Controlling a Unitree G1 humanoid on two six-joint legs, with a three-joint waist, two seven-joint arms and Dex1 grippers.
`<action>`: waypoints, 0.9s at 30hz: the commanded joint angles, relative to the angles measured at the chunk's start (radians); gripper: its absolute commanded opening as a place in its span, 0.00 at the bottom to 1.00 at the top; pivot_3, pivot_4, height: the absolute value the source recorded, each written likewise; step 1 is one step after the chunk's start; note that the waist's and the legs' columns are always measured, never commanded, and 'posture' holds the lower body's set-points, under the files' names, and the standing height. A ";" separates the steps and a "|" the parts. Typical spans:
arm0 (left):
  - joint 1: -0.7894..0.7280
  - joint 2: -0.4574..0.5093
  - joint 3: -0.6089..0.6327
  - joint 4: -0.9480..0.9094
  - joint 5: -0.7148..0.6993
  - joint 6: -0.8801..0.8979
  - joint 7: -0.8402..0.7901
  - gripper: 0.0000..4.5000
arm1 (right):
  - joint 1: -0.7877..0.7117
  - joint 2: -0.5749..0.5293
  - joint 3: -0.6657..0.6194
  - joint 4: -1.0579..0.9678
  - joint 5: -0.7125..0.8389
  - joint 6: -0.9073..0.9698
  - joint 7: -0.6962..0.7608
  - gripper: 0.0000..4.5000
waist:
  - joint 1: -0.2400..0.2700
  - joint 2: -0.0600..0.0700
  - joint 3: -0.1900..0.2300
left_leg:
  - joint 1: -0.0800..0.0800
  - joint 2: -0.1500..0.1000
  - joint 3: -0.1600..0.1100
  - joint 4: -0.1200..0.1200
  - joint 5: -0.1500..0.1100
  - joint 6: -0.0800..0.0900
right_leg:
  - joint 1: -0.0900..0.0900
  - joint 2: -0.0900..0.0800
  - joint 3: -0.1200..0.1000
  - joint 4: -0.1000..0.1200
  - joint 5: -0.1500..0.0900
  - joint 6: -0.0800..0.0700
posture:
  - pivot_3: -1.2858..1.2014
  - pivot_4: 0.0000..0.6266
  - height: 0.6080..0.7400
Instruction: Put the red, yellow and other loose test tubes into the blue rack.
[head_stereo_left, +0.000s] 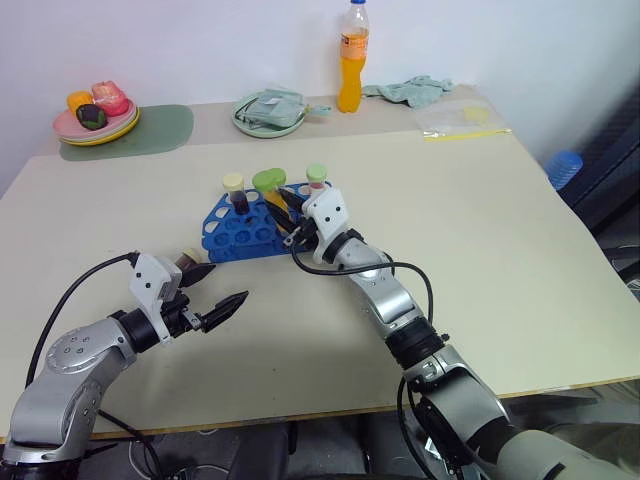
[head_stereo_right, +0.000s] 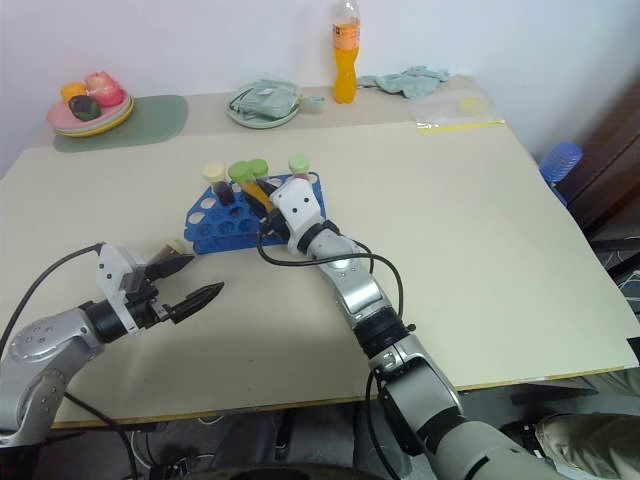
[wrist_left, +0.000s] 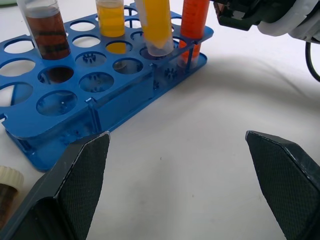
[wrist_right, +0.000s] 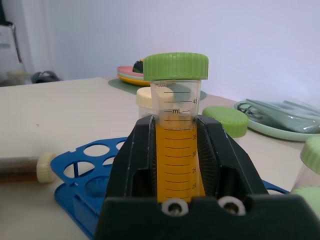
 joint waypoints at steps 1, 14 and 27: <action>-0.012 0.001 0.018 -0.032 -0.015 0.001 0.006 1.00 | -0.019 0.022 -0.019 0.021 -0.016 -0.027 0.012 0.16 | 0.001 0.000 0.000 | 0.000 0.000 0.000 0.000 0.000 0.000 | 0.000 0.000 0.000 0.000 0.000 0.000 | 0.52 0.24 1.00; -0.036 0.000 0.000 -0.059 -0.023 0.039 0.031 1.00 | -0.018 0.083 -0.043 0.063 -0.047 -0.037 0.013 0.16 | -0.002 0.000 0.000 | 0.001 0.000 0.000 0.000 0.000 0.000 | 0.000 0.000 0.000 0.000 0.000 0.000 | 0.52 0.24 1.00; -0.034 0.003 0.008 -0.060 -0.017 0.039 0.042 1.00 | -0.003 0.098 -0.070 -0.090 -0.027 -0.014 0.035 1.00 | 0.000 0.000 0.000 | 0.001 0.000 0.000 0.000 0.000 0.000 | 0.000 0.000 0.000 0.000 0.000 0.000 | 0.52 0.24 1.00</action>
